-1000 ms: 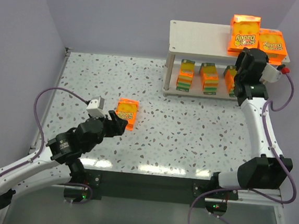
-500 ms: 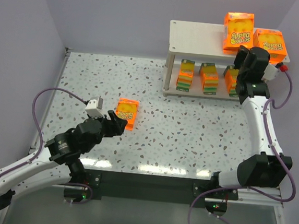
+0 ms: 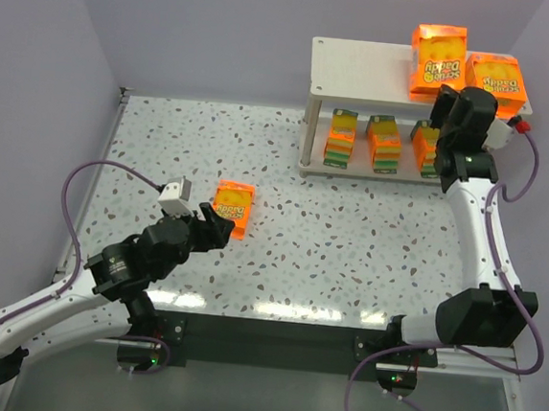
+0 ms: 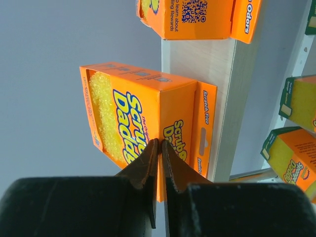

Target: Place and organize the cleaning sponges onto the shelf

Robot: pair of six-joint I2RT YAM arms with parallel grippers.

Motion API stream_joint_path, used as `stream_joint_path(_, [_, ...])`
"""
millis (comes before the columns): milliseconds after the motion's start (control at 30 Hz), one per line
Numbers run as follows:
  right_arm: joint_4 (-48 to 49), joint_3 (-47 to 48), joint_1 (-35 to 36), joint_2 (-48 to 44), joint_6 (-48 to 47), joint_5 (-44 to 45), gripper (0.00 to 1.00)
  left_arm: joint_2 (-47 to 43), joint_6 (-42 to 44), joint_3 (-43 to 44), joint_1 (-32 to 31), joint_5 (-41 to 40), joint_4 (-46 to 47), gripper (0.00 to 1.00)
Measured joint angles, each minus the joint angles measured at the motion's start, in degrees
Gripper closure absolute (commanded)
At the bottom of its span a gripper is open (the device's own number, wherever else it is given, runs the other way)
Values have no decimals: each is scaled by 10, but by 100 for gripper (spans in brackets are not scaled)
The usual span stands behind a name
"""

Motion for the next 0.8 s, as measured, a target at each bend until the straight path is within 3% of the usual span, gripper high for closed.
stream_joint_path(67, [-6, 0, 0, -5, 0, 0, 79, 0, 0, 0, 0, 0, 0, 26])
stream_joint_path(100, [-8, 0, 0, -8, 0, 0, 67, 0, 0, 0, 0, 0, 0, 26])
stream_joint_path(300, [-5, 0, 0, -26, -3, -6, 43, 0, -1, 0, 0, -2, -1, 24])
stream_joint_path(567, [59, -74, 0, -89, -33, -58, 34, 8, 7, 0, 0, -48, -3, 17])
stream_joint_path(667, [74, -123, 0, -147, -80, -107, 34, 38, 27, 0, 14, -75, 9, 23])
stream_joint_path(767, [86, -166, 0, -207, -146, -180, 34, 84, 53, -2, 84, -52, 38, 37])
stream_joint_path(800, [90, -182, 0, -226, -165, -199, 34, 104, 63, -5, 119, -37, 56, 50])
